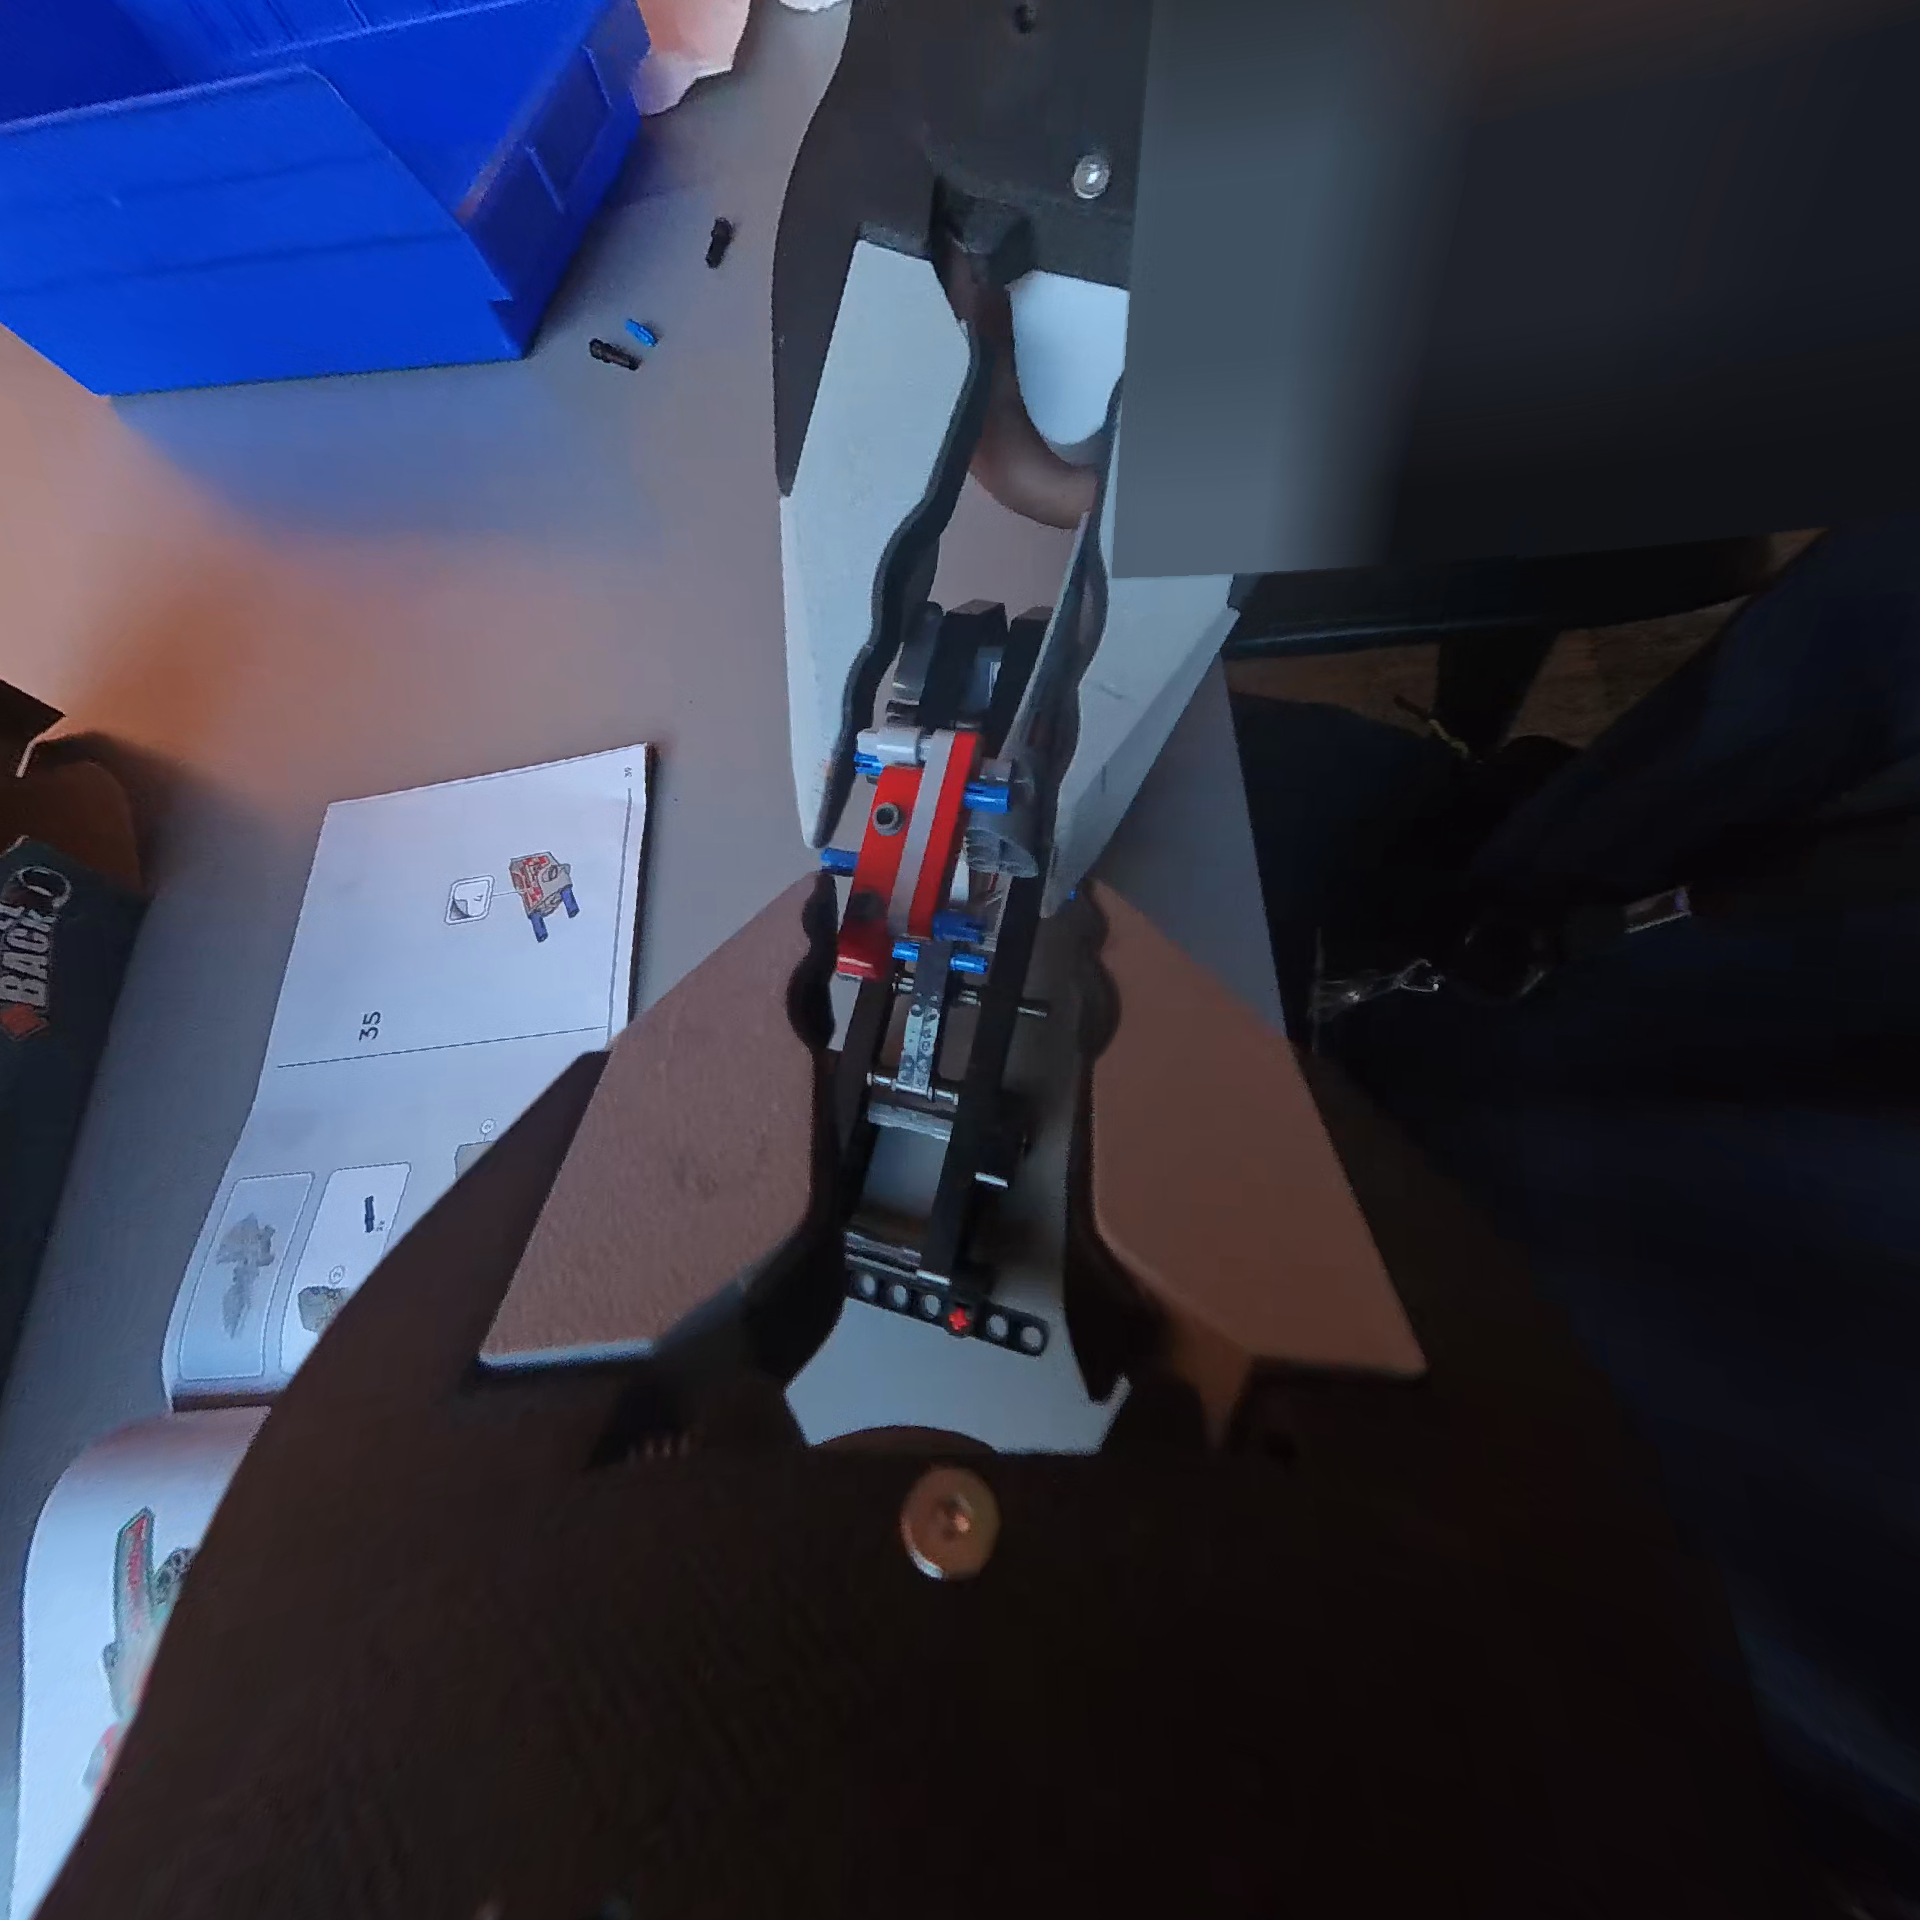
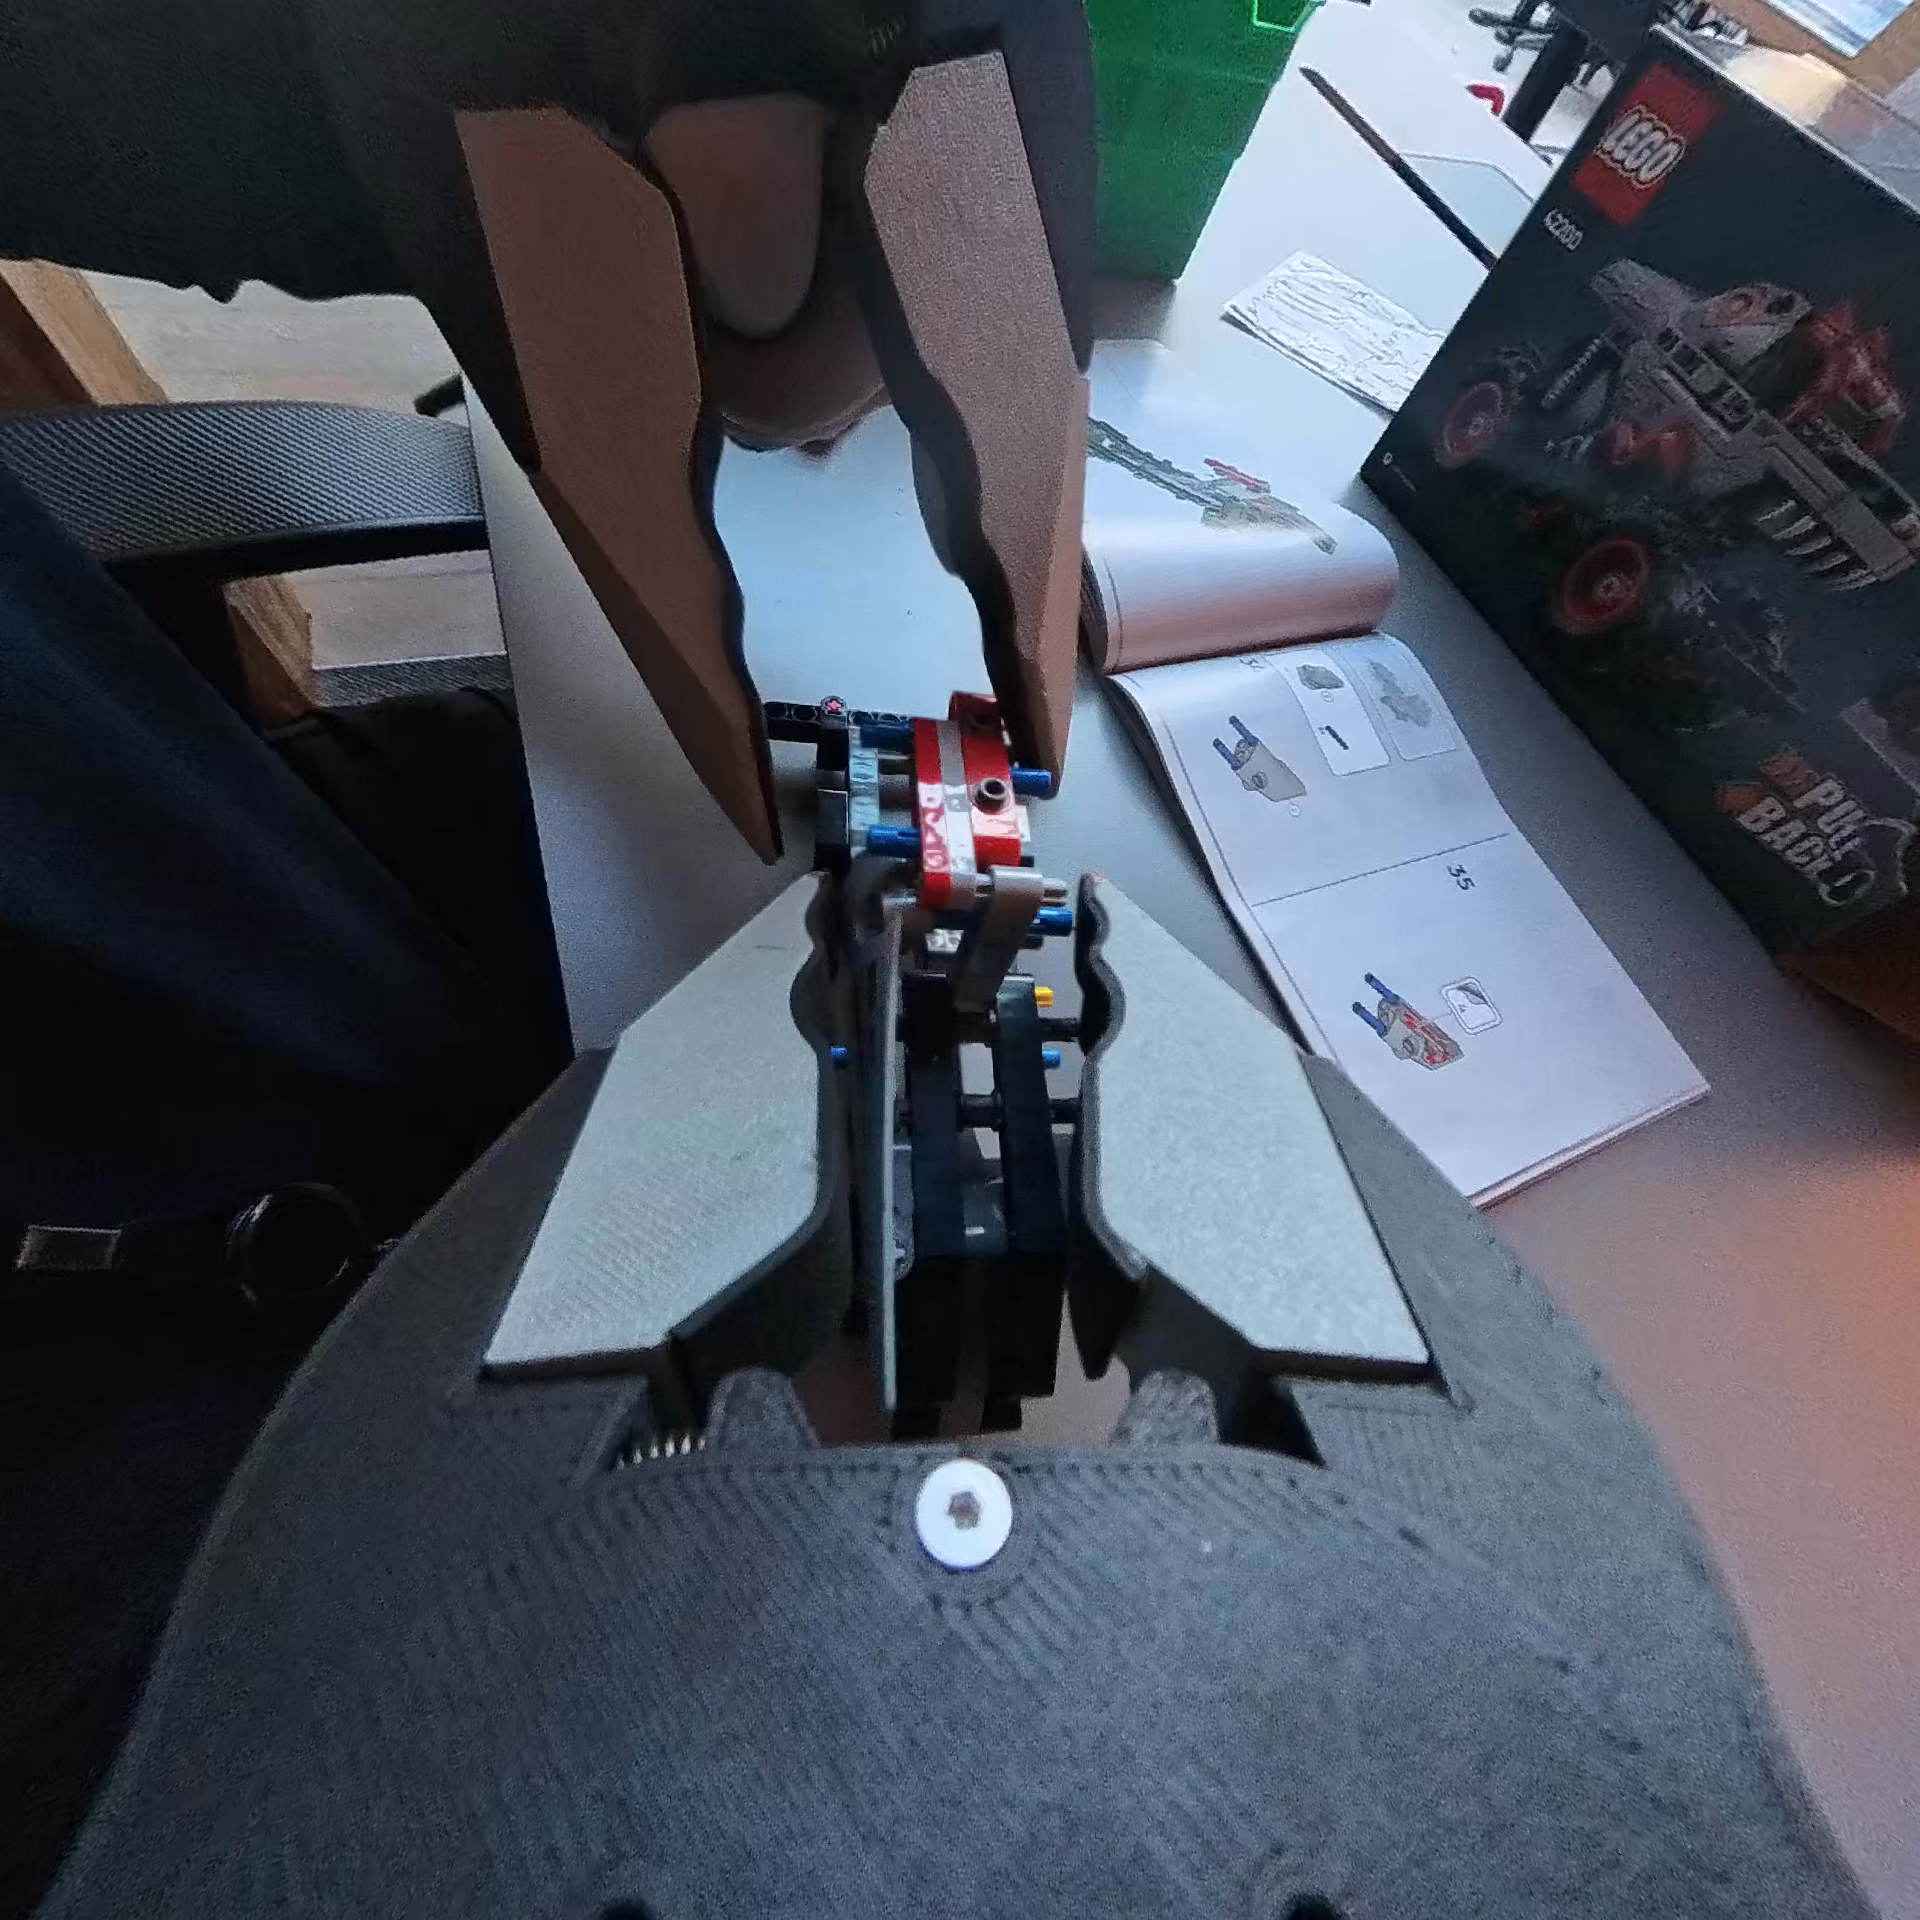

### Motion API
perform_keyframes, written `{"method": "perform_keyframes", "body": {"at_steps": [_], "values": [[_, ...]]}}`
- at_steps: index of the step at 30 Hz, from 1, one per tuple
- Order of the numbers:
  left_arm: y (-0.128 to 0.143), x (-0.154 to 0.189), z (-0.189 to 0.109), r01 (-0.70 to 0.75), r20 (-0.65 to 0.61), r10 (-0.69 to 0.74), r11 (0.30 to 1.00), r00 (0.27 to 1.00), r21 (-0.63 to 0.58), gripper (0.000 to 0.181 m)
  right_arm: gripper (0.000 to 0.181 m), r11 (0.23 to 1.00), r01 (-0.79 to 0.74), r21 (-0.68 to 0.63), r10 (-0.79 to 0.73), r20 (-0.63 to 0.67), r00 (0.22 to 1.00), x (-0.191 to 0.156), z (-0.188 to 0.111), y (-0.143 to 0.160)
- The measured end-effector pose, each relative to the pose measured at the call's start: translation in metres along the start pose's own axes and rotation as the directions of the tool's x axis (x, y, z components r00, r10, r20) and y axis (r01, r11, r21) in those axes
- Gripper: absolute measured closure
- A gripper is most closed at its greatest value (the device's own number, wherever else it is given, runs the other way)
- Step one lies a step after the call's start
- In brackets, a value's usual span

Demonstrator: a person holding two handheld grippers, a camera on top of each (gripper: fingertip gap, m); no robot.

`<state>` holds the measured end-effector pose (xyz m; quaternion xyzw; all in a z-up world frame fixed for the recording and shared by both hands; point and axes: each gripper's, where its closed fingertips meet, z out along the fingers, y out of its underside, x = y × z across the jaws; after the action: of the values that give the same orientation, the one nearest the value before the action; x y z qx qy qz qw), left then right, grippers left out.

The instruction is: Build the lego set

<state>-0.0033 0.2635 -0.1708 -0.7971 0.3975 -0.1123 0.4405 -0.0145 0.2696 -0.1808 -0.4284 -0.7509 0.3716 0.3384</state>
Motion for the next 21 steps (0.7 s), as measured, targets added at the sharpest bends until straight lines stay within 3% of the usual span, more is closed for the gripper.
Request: {"method": "perform_keyframes", "body": {"at_steps": [11,15,21], "values": [[0.0,-0.003,0.001,0.013,0.003,-0.013,1.0,1.0,0.013,0.145,0.142,1.0,-0.014,-0.013,0.015,0.027,1.0,0.0,0.0,0.001],[0.001,-0.006,0.0,-0.014,0.006,0.014,1.0,1.0,0.003,0.155,0.143,1.0,0.018,-0.015,-0.017,0.04,0.999,-0.002,0.0,0.001],[0.004,-0.013,0.001,-0.038,-0.069,0.037,0.999,0.997,-0.012,0.156,0.142,0.999,0.004,0.04,-0.005,0.024,1.0,0.004,0.004,-0.001]]}}
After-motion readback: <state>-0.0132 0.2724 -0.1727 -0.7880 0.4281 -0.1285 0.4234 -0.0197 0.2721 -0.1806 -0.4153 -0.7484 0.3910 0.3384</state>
